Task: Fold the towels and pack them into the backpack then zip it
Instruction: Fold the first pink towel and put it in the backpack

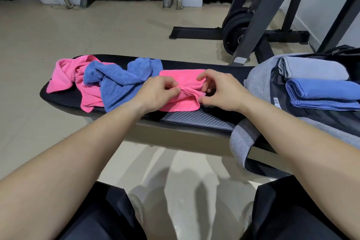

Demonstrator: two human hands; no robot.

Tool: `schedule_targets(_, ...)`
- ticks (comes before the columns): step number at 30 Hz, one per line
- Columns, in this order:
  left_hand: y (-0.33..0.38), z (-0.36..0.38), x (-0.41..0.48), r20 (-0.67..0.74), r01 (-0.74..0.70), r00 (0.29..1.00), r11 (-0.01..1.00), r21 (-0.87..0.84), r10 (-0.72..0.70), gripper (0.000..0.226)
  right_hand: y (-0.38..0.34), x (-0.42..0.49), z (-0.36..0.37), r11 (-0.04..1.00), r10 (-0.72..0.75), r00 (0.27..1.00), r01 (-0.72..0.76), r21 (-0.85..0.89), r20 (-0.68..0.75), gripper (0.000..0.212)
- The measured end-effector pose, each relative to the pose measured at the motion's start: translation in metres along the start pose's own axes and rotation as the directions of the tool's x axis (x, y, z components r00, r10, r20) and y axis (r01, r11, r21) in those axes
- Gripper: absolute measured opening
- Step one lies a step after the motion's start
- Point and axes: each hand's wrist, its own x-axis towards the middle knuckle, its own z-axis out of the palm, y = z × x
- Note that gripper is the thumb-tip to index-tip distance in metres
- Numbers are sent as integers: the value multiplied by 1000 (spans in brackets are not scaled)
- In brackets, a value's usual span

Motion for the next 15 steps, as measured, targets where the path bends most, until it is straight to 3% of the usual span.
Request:
schedule_targets(4, 0, -1, 2, -17, 28, 999, 1000, -12, -29, 15, -2, 4, 4, 996, -7, 1000, 6, -87, -9, 49)
schedule_targets(8, 1, -2, 2, 0, 23, 1000, 999, -24, -23, 15, 0, 7, 2, 998, -23, 998, 20, -56, -53, 33)
schedule_targets(15, -3, -6, 1, 50, 14, 999, 997, -77, -10, 11, 5, 10, -12, 998, 57, 997, -55, 42, -44, 25)
